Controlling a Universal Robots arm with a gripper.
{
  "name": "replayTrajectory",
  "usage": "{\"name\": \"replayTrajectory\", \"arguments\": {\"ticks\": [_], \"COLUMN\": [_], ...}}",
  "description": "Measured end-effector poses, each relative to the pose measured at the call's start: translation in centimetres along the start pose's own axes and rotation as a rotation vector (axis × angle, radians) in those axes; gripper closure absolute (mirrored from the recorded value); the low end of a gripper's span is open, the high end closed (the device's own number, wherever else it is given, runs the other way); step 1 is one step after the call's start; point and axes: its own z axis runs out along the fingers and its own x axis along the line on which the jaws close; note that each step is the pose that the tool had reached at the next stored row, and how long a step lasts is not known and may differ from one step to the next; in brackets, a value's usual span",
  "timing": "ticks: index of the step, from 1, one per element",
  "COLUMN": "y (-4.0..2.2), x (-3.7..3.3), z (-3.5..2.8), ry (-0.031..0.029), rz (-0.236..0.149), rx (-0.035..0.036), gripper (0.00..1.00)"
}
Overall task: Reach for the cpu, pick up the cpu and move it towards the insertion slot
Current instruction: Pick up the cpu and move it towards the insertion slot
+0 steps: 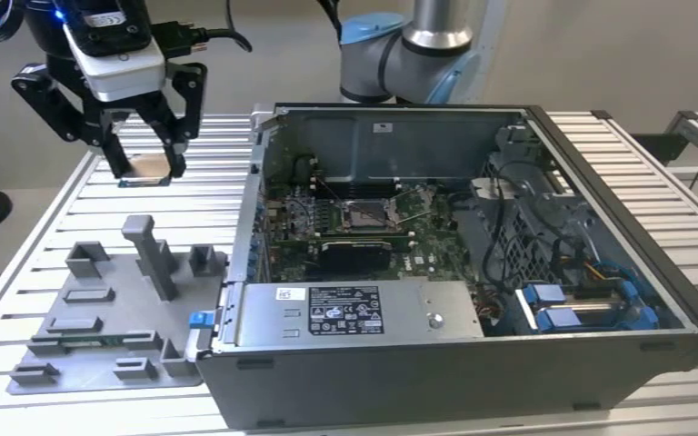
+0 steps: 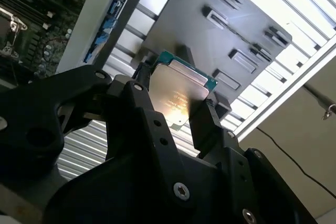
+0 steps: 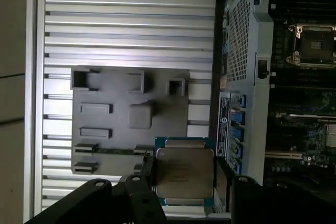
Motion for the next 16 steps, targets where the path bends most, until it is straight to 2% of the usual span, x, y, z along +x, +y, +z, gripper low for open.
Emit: {"name": "replayTrajectory", "arguments": {"ticks": [16], "y": [-0.07], "x": [-3.86], "z": [-0.01], "ry": [0.0007], "rz": [0.000], "rx": [0.0000], "gripper": [1.00]}}
